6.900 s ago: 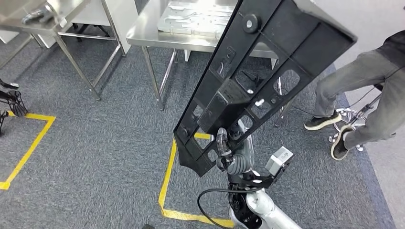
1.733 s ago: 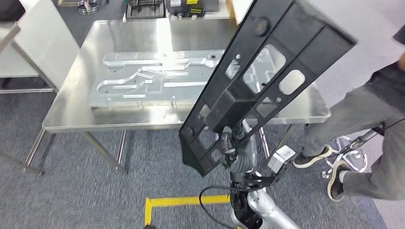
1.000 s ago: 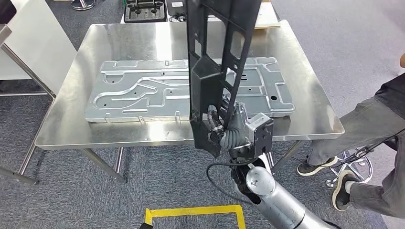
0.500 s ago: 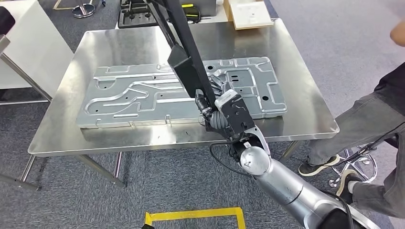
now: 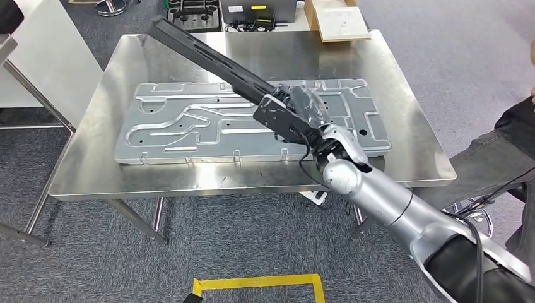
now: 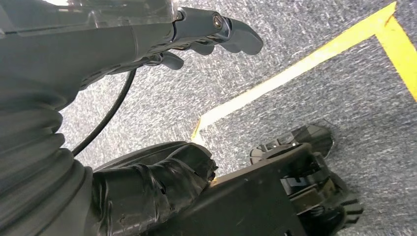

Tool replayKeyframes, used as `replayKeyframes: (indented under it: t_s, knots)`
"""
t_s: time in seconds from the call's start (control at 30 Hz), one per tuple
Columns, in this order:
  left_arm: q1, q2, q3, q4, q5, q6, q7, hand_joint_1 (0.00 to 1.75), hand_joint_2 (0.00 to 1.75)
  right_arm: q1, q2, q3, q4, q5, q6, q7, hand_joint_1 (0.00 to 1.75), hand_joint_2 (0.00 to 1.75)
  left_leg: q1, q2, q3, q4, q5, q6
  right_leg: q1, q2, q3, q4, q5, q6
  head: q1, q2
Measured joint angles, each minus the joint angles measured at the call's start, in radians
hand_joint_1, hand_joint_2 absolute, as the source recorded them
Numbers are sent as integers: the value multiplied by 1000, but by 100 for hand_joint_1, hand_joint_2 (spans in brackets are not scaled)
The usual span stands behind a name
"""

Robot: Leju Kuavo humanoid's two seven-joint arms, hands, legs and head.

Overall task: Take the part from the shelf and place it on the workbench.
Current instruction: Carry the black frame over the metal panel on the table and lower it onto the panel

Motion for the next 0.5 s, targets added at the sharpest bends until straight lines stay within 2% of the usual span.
replayKeyframes:
  t_s: [0.03,0.07,0.1,0.13,0.17,0.23,0.27,0.37,0.4,0.43,0.5]
  knots:
    - [-1,0,-1,0,0,-2,-1,0,175,-8,-11,6,15,19,14,19,175,175,-1,0,0,0,-1,2,0,0,-29,58,-19,0,1,0]
    - [-1,0,-1,0,0,-3,-1,0,175,-14,-24,13,30,41,32,40,175,175,-1,0,0,1,-2,3,0,0,-47,89,-21,1,1,0]
    - [-1,-1,-3,0,0,-4,-3,0,175,-21,-37,21,46,66,51,61,175,175,-1,-1,0,3,-3,4,0,0,-48,85,-4,1,1,0]
    - [-1,-2,-4,0,0,-5,-4,0,175,-30,-49,30,61,92,71,80,175,175,-1,-2,0,6,-5,4,-1,0,-33,47,27,0,2,0]
    - [-2,-3,-6,0,0,-5,-7,0,175,-41,-61,39,77,119,91,96,175,175,-1,-3,0,10,-8,2,-1,-1,-5,-16,65,-1,3,0]
    - [-4,-4,-7,0,1,-5,-10,0,175,-70,-79,54,104,175,135,121,175,175,-6,-5,-7,24,-16,-7,0,-1,45,-124,104,-6,2,0]
    - [-5,-5,-7,0,1,-5,-12,0,175,-80,-83,60,113,197,151,128,175,175,-8,-5,-11,30,-19,-10,1,-1,56,-149,107,-8,2,0]
    - [-7,-5,-7,0,3,-4,-14,0,175,-97,-92,75,135,255,189,138,175,175,-10,-5,-16,35,-21,-15,0,2,57,-157,104,-16,1,0]
    - [-8,-6,-7,0,4,-3,-16,0,175,-108,-97,91,154,301,214,143,175,175,-9,-3,-21,46,-30,-21,-1,2,58,-158,105,-21,-1,0]
    - [-10,-7,-8,0,5,-1,-18,0,175,-121,-101,109,176,349,242,147,175,175,-8,-2,-34,74,-47,-28,-3,2,59,-160,106,-28,-3,0]
    - [-14,-9,-8,0,6,1,-20,0,175,-143,-105,143,215,420,285,151,175,175,-3,1,-87,187,-103,-43,-5,3,61,-162,105,-37,-7,0]
